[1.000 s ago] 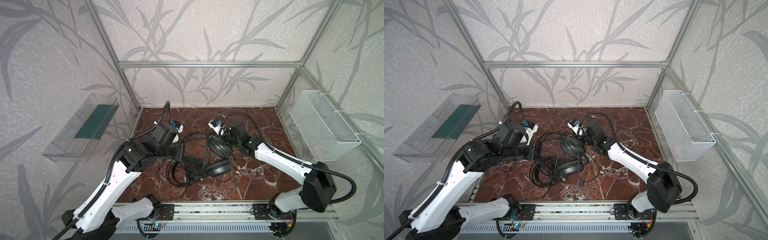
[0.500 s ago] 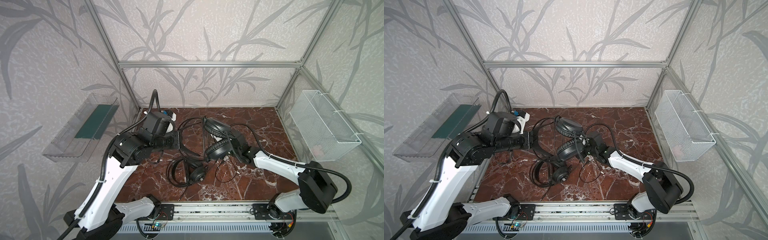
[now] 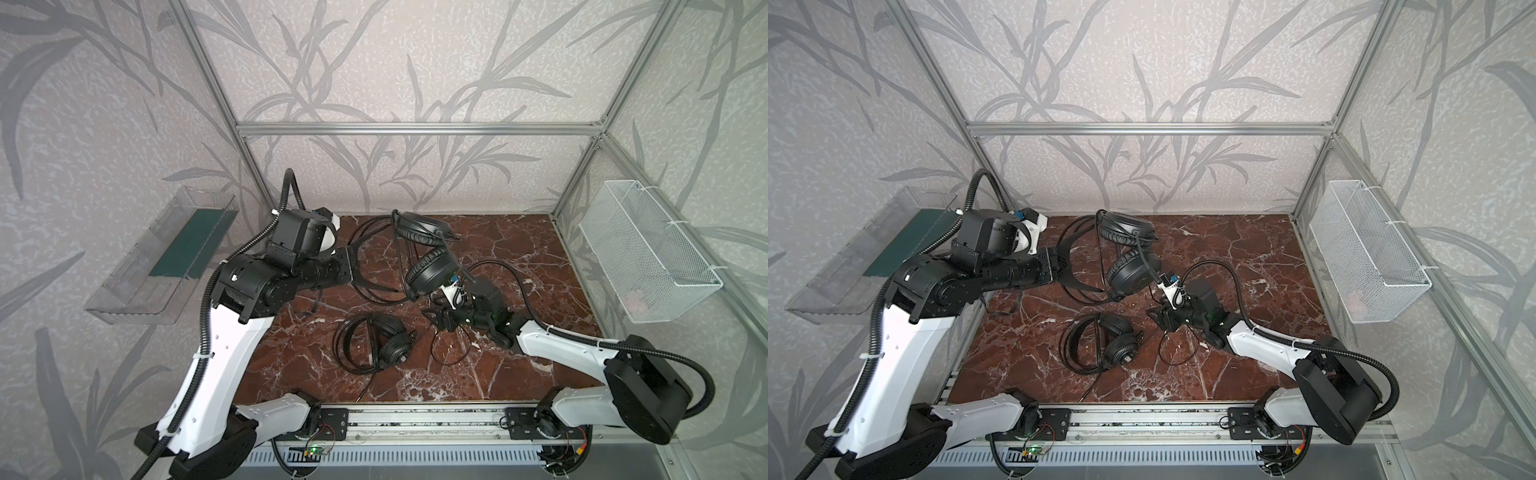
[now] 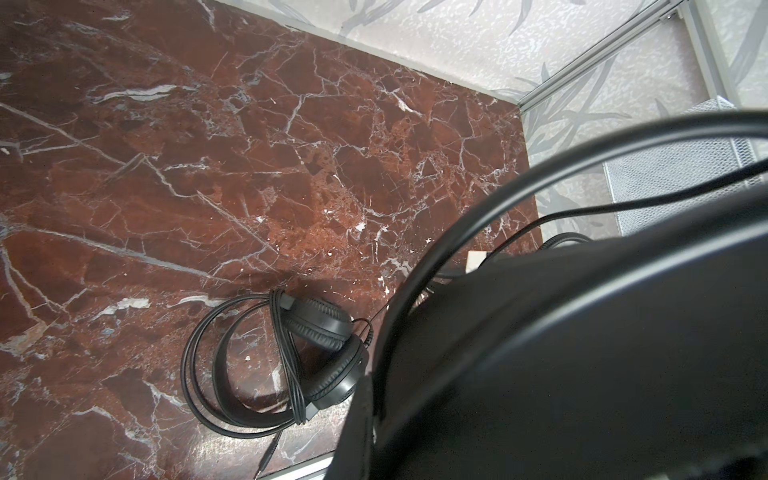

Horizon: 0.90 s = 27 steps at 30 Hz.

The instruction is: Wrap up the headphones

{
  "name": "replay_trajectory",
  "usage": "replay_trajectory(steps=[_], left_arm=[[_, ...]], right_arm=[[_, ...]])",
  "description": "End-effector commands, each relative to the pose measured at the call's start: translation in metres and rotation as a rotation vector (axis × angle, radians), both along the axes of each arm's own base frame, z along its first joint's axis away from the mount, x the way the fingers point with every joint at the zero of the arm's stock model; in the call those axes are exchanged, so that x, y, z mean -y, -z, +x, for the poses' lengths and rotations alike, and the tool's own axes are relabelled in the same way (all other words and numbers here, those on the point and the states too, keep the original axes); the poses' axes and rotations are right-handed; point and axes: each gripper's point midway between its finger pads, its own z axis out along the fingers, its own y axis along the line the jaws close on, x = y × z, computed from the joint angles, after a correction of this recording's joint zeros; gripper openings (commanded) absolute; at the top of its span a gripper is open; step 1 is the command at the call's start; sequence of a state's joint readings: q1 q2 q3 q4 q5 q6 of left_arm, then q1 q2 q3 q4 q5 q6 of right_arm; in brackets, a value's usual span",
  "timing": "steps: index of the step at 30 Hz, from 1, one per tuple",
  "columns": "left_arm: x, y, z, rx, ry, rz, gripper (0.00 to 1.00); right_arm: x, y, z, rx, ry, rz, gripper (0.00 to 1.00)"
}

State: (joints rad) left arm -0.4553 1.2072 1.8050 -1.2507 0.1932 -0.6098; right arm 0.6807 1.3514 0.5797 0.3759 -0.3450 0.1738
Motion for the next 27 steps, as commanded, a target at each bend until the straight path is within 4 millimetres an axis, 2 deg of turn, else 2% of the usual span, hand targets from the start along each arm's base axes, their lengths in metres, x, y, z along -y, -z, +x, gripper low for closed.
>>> replay_trajectory(steps=[1,5,13,18,24,27], left_arm=[[0.007,-0.033,-0.001,0.067,0.007,-0.103,0.0],[0.008,-0.031,0.001,0.059,0.005,-0.104,0.0],[0.009,-0.029,-0.002,0.027,0.008,-0.111,0.0],[0.012,-0.031,-0.003,0.014,0.014,-0.13,0.0],[0.012,-0.036,-0.007,0.013,0.016,-0.149,0.0],[0.01,-0.038,-0.009,0.021,0.01,-0.15,0.0]], right_arm=[[0.001,-0.006,0.003,0.029,0.021,0.052,0.63],[0.008,0.002,0.004,0.036,0.051,0.03,0.63],[0.03,-0.002,0.013,0.103,0.176,0.015,0.63],[0.025,-0.004,0.019,0.121,0.167,0.016,0.63],[0.025,-0.007,0.036,0.137,0.189,0.023,0.63],[0.023,-0.004,0.04,0.122,0.179,0.027,0.59]])
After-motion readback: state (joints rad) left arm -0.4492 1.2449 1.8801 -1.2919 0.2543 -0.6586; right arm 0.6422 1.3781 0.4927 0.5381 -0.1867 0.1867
